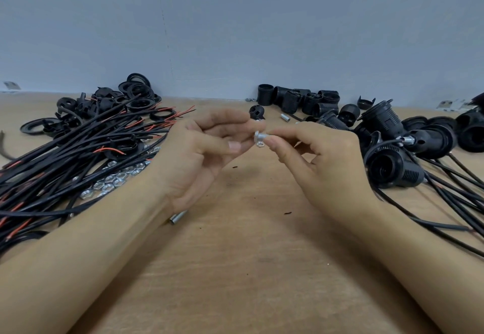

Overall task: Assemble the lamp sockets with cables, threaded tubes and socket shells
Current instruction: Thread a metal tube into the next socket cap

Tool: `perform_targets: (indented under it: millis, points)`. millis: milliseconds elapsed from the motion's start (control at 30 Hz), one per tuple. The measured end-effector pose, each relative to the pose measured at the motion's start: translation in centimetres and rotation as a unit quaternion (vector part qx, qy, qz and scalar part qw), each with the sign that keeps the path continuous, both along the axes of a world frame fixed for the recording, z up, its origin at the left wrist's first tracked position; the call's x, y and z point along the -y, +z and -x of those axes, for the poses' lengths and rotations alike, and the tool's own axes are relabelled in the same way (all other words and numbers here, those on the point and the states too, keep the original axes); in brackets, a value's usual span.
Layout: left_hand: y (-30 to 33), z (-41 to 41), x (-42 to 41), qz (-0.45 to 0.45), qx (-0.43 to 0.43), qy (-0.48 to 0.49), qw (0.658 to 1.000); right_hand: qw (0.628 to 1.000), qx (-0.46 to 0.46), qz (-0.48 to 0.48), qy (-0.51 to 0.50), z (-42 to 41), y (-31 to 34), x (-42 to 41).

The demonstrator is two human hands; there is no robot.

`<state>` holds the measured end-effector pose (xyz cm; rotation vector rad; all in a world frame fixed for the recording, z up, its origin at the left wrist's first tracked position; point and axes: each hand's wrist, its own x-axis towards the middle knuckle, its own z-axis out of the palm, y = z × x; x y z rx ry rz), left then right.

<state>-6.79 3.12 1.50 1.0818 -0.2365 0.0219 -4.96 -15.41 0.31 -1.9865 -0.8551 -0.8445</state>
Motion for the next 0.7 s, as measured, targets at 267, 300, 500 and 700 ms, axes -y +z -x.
perform_targets:
  millis: [267, 300, 500, 700]
  points:
    - [0.0, 0.17, 0.0, -0.129, 0.056, 0.033, 0.989, 0.989, -0.132, -0.068, 0.028, -0.12, -0.2, 0.08]
    - [-0.03, 0.2, -0.03, -0.123, 0.072, 0.041, 0.989, 0.985, -0.145, -0.082, 0.034, -0.12, -0.17, 0.05]
    - [-0.29, 0.5, 0.42, -0.219, 0.116, 0.058, 0.967, 0.978, -0.179, -0.098, 0.046, -0.08, -0.24, -0.12]
    - [-0.37, 0.42, 0.07, -0.251, 0.137, 0.091, 0.954, 0.975, -0.191, -0.11, 0.038, -0.29, -0.47, -0.07]
